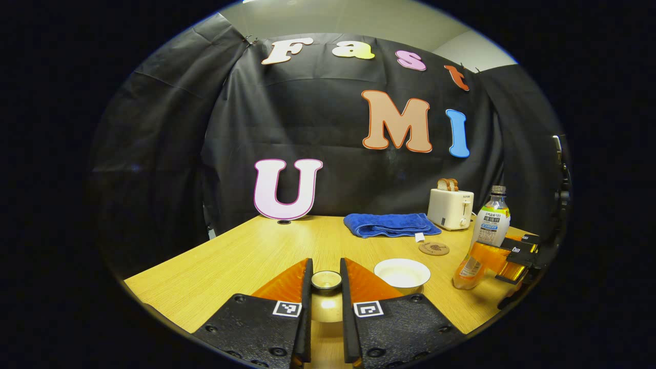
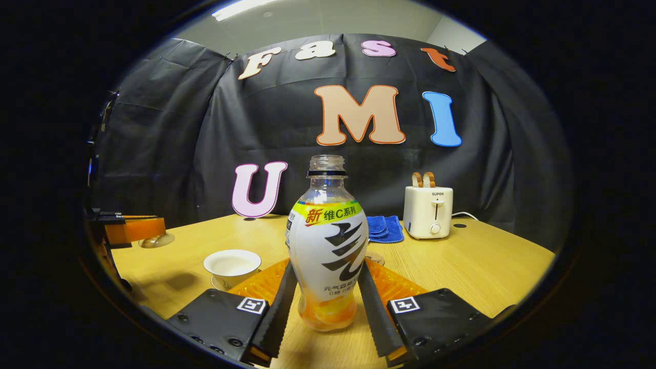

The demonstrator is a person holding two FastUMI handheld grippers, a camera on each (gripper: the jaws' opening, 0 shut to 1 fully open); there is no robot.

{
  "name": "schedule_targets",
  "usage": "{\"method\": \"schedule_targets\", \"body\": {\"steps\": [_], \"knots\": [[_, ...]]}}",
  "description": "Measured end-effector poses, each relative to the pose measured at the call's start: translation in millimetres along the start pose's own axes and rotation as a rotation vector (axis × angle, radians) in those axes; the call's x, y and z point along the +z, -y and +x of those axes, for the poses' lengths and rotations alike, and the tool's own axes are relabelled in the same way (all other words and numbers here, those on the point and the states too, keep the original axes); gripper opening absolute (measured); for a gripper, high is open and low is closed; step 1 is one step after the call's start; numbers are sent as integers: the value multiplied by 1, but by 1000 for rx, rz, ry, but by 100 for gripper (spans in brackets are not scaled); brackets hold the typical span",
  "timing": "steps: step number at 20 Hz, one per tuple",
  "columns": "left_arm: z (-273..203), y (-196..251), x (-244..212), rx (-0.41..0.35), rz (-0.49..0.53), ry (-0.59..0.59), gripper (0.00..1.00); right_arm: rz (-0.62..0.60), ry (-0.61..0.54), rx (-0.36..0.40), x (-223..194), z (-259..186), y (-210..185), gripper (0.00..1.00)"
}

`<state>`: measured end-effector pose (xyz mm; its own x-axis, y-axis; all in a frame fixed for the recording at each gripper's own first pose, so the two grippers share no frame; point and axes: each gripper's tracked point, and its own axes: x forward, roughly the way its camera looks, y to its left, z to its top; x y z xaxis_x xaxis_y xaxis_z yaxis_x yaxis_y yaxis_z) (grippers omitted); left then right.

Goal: Open the teacup lid with one hand, grasp the water bottle and pour water into the teacup with the other hand; after pouring, place the water bottle on the coaster and then close the teacup lid.

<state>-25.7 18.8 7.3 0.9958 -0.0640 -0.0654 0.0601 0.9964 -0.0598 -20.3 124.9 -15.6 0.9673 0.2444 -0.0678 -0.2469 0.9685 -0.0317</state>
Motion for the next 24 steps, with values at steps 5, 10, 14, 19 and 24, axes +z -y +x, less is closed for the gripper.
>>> {"method": "schedule_targets", "body": {"steps": [5,10,14,19,24], "knots": [[-5,-10,5,16,11,5,22,-148,10,-23,13,14,6,72],[-6,-19,7,30,5,11,22,-358,39,-42,24,22,6,72],[-8,-24,6,39,2,6,22,-512,59,-39,21,24,-7,72],[-10,-31,7,42,7,9,22,-695,69,-50,12,28,-14,72],[-12,-38,7,46,6,13,22,-835,68,-40,2,28,-22,72]]}}
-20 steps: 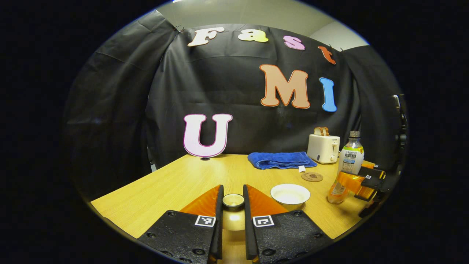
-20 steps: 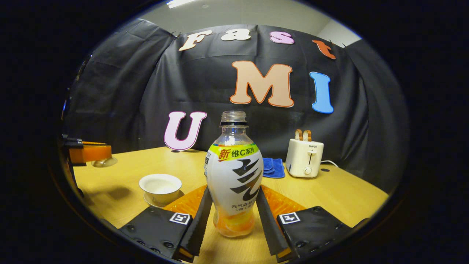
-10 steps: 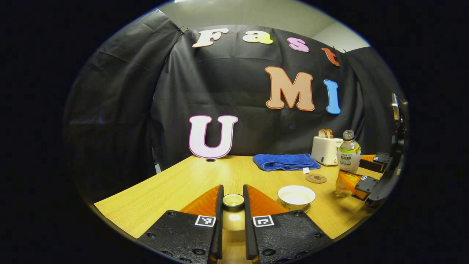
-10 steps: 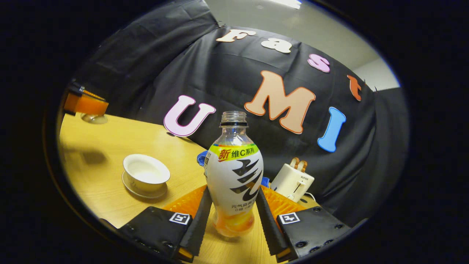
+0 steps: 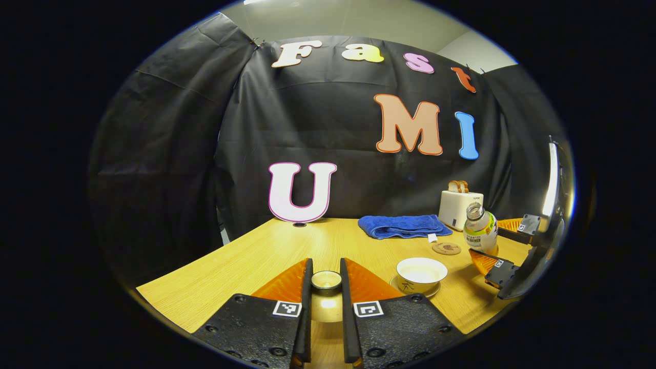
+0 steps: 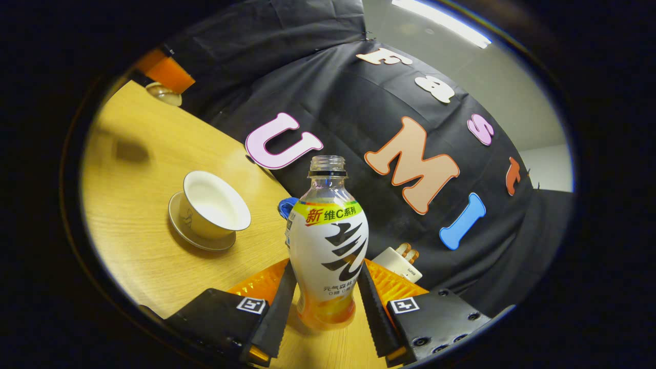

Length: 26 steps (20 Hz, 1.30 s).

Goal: Open the teacup lid with one hand, grasp the water bottle and pour water into the teacup with the other hand; after pouring, place the water bottle on the coaster and then close the teacup lid.

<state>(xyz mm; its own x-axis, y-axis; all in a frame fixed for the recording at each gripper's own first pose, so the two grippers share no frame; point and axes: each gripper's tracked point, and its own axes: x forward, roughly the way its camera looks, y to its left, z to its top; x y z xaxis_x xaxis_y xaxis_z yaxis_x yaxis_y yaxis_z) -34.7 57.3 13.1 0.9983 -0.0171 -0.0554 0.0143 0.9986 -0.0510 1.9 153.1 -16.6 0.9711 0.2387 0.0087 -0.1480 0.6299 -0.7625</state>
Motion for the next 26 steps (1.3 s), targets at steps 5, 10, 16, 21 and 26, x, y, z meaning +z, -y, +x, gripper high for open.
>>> {"method": "schedule_targets", "body": {"steps": [5,10,16,21,26], "knots": [[0,-8,-2,4,-16,-3,22,-208,14,-1,3,2,-3,72],[-1,-18,-3,15,-32,-6,22,-351,25,16,1,3,-11,72],[-2,-26,-3,24,-42,1,22,-463,25,26,3,5,-15,72],[-2,-29,-2,22,-43,1,22,-558,21,43,4,10,-18,72],[-2,-36,-1,32,-55,4,22,-645,27,55,11,16,-19,72]]}}
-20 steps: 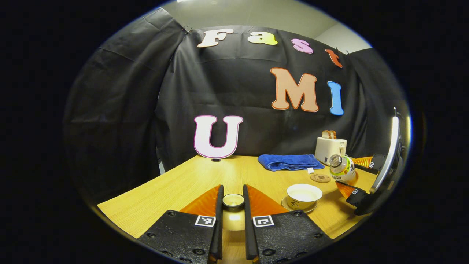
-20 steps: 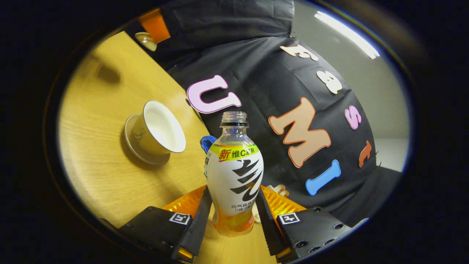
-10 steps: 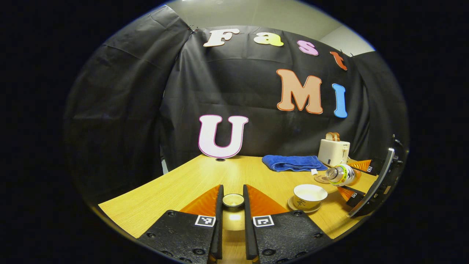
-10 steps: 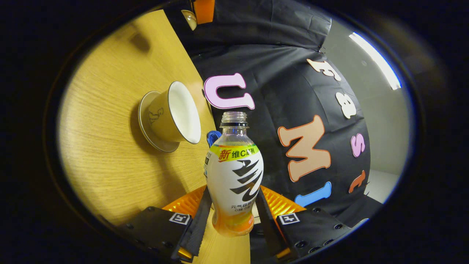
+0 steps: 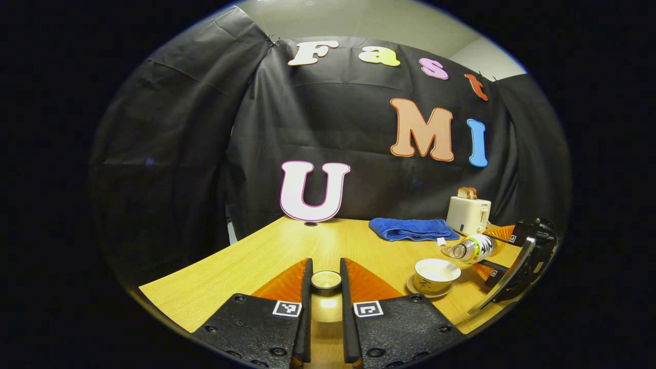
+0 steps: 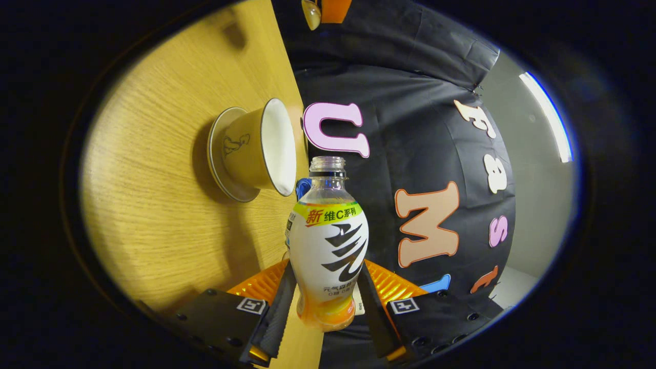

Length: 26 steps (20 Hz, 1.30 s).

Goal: Open the teacup lid with one hand, grasp the water bottle and pour water into the teacup with the other hand; after pouring, place the water bottle on the coaster and then close the teacup lid.

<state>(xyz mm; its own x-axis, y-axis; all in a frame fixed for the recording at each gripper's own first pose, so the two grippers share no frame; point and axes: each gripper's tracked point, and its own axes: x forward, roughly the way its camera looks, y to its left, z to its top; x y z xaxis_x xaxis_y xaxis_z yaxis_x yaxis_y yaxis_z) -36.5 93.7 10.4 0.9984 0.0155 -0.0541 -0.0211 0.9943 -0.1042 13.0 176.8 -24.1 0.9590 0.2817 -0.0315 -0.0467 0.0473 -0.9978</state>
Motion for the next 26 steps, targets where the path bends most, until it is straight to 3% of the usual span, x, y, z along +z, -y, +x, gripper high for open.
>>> {"method": "schedule_targets", "body": {"steps": [12,26], "knots": [[-1,-5,0,10,-13,-6,22,-182,6,36,-3,0,-3,72],[-4,-5,4,9,-15,-3,22,-352,40,16,11,-4,15,72]]}}
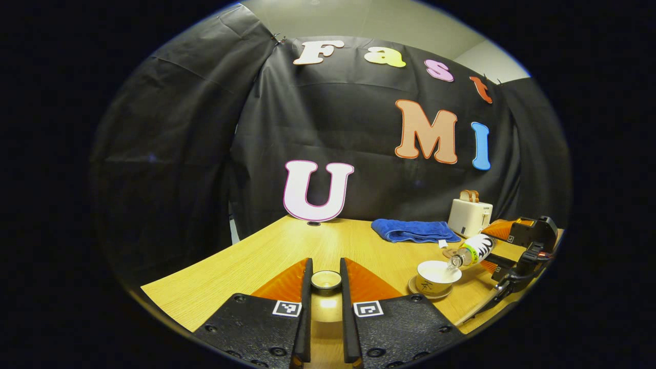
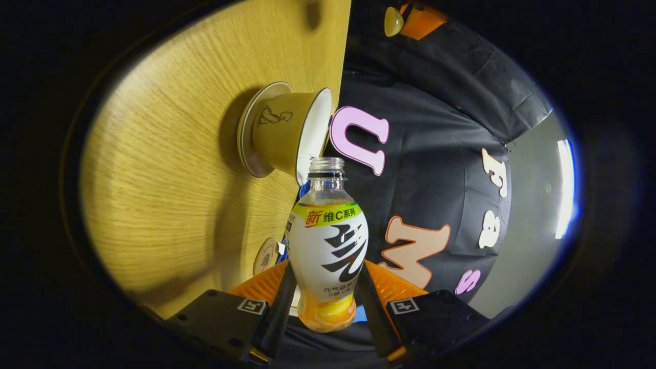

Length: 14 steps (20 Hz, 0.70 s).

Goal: Open the teacup lid with one hand, grasp the water bottle and pour water into the teacup with the other hand; after pouring, place the water bottle on the coaster and then close the teacup lid.

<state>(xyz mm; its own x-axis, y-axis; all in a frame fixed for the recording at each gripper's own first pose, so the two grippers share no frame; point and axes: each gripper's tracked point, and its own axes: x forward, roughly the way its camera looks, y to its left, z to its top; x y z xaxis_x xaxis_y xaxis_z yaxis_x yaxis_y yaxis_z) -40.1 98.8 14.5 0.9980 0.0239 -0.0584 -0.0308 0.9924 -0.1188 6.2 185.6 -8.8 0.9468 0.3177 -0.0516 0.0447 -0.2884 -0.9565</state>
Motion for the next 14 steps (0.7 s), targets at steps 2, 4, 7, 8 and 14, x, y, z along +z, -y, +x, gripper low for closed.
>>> {"method": "schedule_targets", "body": {"steps": [2,4,7,8,14], "knots": [[0,-2,1,4,3,2,22,-17,5,5,0,2,1,72],[-1,-3,3,7,8,4,22,-39,13,6,1,1,3,71],[-1,-1,4,3,9,7,22,-88,27,3,5,0,5,72],[-2,-1,4,1,6,7,22,-102,31,4,6,-1,5,72],[-4,0,7,-6,-5,12,22,-195,38,2,0,6,13,72]]}}
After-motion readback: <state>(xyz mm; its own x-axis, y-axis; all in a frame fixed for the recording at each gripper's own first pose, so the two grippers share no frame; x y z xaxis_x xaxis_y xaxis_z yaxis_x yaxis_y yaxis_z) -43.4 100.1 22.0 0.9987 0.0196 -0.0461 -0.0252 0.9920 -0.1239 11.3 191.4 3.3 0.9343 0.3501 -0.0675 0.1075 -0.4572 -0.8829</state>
